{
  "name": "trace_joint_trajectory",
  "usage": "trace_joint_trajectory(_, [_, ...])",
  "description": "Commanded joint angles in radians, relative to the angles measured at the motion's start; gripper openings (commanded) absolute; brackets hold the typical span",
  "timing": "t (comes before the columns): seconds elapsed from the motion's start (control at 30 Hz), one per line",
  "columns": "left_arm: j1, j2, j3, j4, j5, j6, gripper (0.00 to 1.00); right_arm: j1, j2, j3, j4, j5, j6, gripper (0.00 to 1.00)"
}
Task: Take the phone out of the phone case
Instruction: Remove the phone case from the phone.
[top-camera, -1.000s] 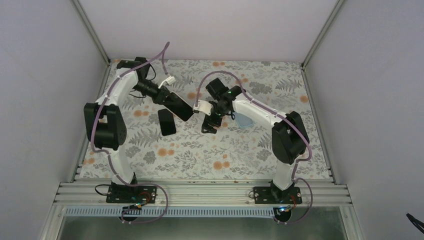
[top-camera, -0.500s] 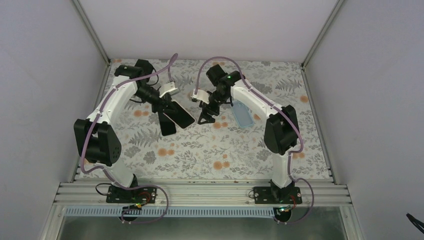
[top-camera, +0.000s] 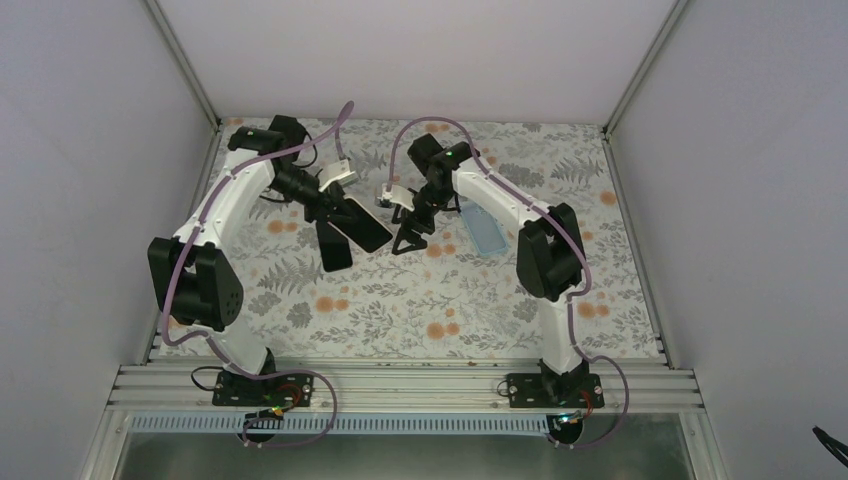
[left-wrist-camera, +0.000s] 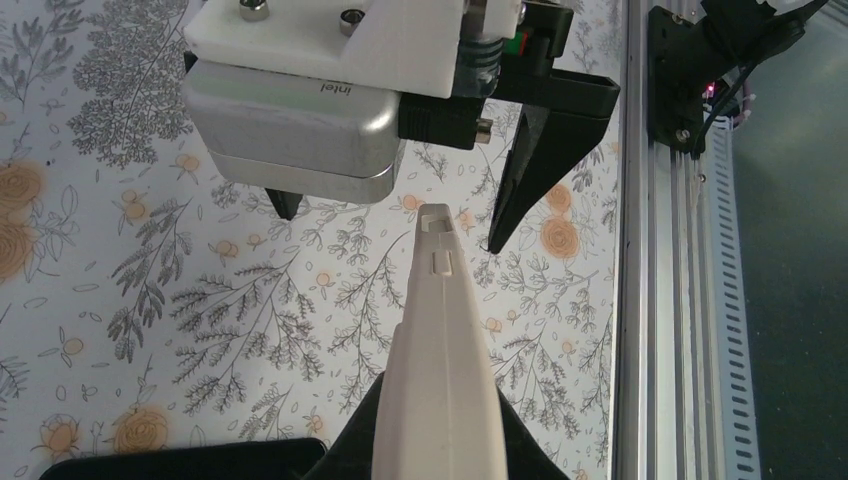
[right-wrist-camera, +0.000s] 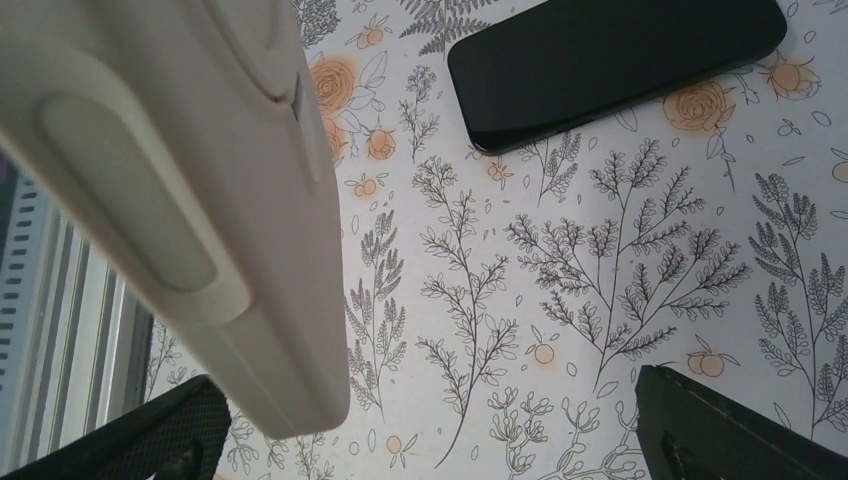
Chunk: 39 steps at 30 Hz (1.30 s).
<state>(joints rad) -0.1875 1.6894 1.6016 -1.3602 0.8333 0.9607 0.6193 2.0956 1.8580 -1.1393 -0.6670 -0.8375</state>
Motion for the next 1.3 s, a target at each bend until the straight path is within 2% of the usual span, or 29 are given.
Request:
trace_joint_trajectory(0.0, [-0.005, 0.009, 0.038, 0.002, 0.082, 0.026, 0.02, -0.008, 0.017, 0.039, -0.01, -0.053, -0.015, 1.0])
trace_joint_trajectory(0.3, [-0.011, -0.004, 0.037, 0.002, 0.088, 0.02, 0.02, -0.039, 0.063, 0.086, -0.024, -0.088, -0.016, 1.0])
trace_joint_trajectory(0.7, [-0.013, -0.022, 0.049, 0.001, 0.07, 0.009, 0.02, -0.054, 0.089, 0.121, -0.116, -0.127, -0.096, 1.0])
trace_joint_trajectory(1.27, [-0.012, -0.021, 0.04, 0.001, 0.082, 0.013, 0.02, -0.057, 0.124, 0.153, -0.098, -0.115, -0.074, 0.99])
